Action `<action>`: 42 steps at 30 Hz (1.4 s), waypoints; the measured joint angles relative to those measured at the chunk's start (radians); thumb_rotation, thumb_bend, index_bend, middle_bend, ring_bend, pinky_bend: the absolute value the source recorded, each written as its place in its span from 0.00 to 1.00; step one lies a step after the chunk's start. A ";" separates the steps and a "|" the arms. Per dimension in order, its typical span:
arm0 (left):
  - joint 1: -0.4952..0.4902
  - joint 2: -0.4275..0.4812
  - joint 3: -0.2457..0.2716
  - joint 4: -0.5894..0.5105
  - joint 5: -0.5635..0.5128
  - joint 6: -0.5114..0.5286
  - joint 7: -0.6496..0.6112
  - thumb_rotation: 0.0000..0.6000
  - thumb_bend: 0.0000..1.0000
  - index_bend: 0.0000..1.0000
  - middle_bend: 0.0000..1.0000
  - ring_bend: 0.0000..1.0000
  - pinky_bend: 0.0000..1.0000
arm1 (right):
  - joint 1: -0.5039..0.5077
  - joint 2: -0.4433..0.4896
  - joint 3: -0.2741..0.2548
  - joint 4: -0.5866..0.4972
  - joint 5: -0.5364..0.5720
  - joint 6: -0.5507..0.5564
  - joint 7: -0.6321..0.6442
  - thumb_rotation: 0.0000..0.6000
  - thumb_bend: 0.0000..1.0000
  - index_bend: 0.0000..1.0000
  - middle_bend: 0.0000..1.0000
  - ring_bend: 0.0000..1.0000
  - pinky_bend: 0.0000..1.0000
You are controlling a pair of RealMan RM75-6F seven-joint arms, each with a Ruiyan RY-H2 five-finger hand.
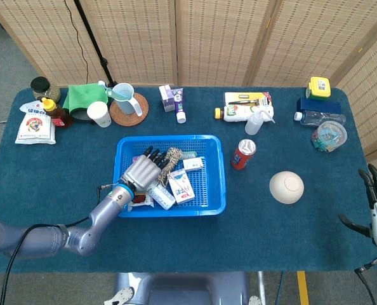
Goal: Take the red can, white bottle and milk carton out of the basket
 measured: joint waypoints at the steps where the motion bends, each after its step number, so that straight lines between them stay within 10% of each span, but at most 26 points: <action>1: 0.002 -0.003 0.001 0.004 0.013 0.006 -0.003 1.00 0.11 0.17 0.23 0.24 0.27 | 0.000 0.000 0.001 0.000 0.001 -0.001 0.003 1.00 0.00 0.00 0.00 0.00 0.00; 12: 0.033 -0.026 0.015 0.038 0.106 0.049 -0.039 1.00 0.37 0.53 0.53 0.49 0.43 | -0.002 0.008 0.006 0.000 0.001 -0.005 0.031 1.00 0.00 0.00 0.00 0.00 0.00; 42: 0.240 0.399 -0.133 -0.191 0.276 0.238 -0.428 1.00 0.37 0.53 0.54 0.49 0.43 | -0.012 0.013 -0.001 -0.023 -0.034 0.012 0.024 1.00 0.00 0.00 0.00 0.00 0.00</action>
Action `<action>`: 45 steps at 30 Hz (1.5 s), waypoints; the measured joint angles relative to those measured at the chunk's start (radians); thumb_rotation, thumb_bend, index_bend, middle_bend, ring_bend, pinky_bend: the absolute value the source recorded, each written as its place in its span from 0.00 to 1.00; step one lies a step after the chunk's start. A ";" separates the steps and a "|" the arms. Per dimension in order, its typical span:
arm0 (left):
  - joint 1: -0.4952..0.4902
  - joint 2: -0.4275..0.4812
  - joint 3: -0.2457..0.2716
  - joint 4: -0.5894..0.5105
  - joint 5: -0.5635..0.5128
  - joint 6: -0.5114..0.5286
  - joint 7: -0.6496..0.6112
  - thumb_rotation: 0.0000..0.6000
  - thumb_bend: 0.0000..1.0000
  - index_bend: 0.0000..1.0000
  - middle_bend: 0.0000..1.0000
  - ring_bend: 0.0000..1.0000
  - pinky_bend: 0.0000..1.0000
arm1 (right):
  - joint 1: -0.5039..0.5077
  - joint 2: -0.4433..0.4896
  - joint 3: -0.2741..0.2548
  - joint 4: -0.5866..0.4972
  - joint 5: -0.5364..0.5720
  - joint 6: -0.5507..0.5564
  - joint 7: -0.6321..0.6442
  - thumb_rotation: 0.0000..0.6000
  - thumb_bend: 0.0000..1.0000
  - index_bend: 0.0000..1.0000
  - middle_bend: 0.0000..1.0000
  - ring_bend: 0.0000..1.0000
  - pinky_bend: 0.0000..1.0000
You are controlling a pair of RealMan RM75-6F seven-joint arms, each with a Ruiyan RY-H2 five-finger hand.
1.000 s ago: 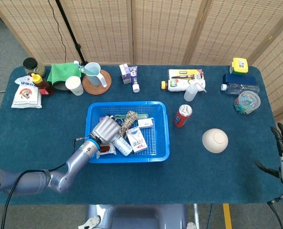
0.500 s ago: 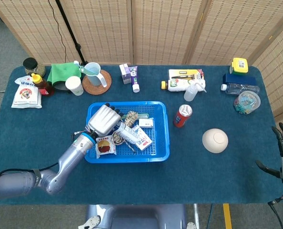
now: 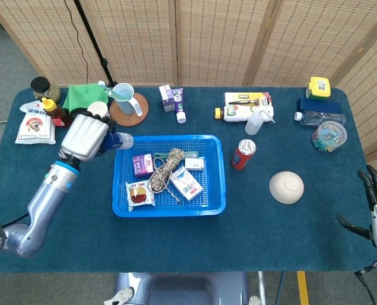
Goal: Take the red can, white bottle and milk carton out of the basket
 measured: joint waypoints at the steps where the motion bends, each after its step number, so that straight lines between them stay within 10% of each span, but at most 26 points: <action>1: 0.018 0.011 0.000 0.021 0.002 -0.001 -0.033 1.00 0.37 0.53 0.54 0.49 0.43 | 0.000 0.000 -0.001 -0.002 -0.002 0.000 -0.003 1.00 0.00 0.00 0.00 0.00 0.00; 16: 0.149 -0.083 0.036 0.396 0.030 -0.142 -0.317 1.00 0.37 0.50 0.51 0.44 0.43 | 0.008 -0.020 -0.021 -0.012 -0.030 -0.016 -0.053 1.00 0.00 0.00 0.00 0.00 0.00; 20: 0.149 -0.133 0.036 0.447 0.036 -0.198 -0.335 1.00 0.32 0.12 0.10 0.08 0.16 | 0.010 -0.026 -0.021 -0.010 -0.026 -0.021 -0.060 1.00 0.00 0.00 0.00 0.00 0.00; 24: 0.151 -0.130 0.026 0.426 0.058 -0.215 -0.364 1.00 0.28 0.00 0.00 0.00 0.00 | 0.010 -0.026 -0.020 -0.007 -0.021 -0.024 -0.059 1.00 0.00 0.00 0.00 0.00 0.00; 45: 0.181 -0.012 -0.002 0.142 0.398 -0.052 -0.449 1.00 0.25 0.00 0.00 0.00 0.00 | 0.006 -0.008 -0.007 -0.008 0.002 -0.023 -0.011 1.00 0.00 0.00 0.00 0.00 0.00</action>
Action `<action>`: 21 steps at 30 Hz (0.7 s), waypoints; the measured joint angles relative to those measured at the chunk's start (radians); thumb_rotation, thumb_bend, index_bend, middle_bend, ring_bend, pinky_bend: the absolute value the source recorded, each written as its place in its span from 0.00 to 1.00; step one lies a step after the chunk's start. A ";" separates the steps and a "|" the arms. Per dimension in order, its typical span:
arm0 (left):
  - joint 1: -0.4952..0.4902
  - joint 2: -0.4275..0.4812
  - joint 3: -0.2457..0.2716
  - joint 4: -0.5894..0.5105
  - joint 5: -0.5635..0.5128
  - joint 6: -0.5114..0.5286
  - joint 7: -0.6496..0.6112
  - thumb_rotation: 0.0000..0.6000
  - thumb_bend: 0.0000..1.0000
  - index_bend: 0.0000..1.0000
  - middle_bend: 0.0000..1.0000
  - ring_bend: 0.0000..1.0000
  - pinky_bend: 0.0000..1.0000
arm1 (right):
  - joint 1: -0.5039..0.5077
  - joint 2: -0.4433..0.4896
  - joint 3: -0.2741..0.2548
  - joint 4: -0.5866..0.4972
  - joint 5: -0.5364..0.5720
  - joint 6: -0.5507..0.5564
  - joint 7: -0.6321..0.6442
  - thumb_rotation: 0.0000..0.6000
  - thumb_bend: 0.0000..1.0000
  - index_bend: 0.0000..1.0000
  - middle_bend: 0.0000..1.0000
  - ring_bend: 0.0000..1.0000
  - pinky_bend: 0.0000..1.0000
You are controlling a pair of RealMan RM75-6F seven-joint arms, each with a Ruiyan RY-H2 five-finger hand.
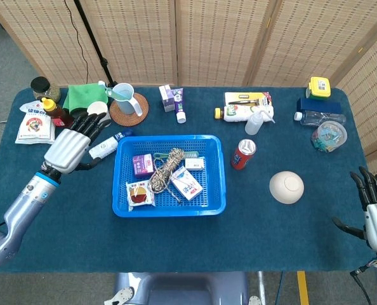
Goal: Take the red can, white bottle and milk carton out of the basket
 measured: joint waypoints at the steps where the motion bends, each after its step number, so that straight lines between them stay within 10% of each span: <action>1: -0.007 -0.006 0.000 -0.006 0.008 -0.002 0.024 1.00 0.25 0.00 0.00 0.00 0.00 | 0.000 0.001 0.002 0.000 0.003 0.000 0.005 1.00 0.00 0.00 0.00 0.00 0.00; 21: -0.232 -0.233 0.046 0.158 0.177 -0.206 0.299 1.00 0.21 0.00 0.00 0.00 0.00 | 0.004 0.011 0.022 0.026 0.054 -0.036 0.060 1.00 0.00 0.00 0.00 0.00 0.00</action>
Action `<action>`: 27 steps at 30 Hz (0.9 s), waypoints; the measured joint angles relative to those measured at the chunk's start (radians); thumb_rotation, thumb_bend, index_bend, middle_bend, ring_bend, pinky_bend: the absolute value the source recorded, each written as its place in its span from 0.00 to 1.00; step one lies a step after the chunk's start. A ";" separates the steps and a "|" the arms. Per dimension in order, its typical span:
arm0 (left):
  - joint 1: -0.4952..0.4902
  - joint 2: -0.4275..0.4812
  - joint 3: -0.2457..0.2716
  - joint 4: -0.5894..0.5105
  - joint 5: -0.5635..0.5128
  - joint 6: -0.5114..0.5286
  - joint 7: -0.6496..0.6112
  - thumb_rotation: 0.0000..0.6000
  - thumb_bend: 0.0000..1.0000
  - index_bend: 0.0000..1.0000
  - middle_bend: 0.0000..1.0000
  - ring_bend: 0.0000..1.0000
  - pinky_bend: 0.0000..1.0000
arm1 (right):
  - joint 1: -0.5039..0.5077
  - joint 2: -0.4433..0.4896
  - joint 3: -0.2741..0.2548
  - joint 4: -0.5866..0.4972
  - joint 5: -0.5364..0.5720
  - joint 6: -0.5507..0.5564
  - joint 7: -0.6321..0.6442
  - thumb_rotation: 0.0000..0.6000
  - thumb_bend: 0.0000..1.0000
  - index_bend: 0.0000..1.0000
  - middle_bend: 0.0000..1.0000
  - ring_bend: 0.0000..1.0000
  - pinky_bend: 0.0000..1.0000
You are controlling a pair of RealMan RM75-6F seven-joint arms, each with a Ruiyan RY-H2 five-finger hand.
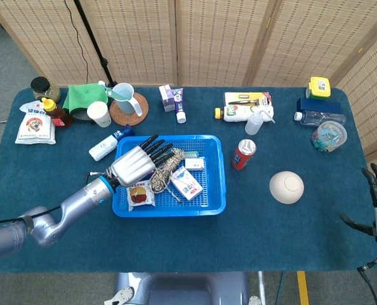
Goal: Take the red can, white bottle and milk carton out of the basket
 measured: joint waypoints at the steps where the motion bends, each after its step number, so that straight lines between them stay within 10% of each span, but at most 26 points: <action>1: -0.009 -0.007 0.004 0.014 0.008 -0.010 0.005 1.00 0.21 0.00 0.00 0.00 0.00 | 0.001 -0.001 0.001 0.002 0.002 -0.003 0.000 1.00 0.00 0.00 0.00 0.00 0.00; 15: -0.079 -0.119 0.012 0.110 0.015 -0.076 -0.043 1.00 0.21 0.00 0.00 0.00 0.00 | 0.005 -0.004 0.013 0.020 0.033 -0.026 0.014 1.00 0.00 0.00 0.00 0.00 0.00; 27: -0.145 -0.220 -0.045 0.077 -0.247 -0.226 0.093 1.00 0.20 0.00 0.00 0.00 0.00 | 0.008 -0.005 0.022 0.035 0.052 -0.044 0.031 1.00 0.00 0.00 0.00 0.00 0.00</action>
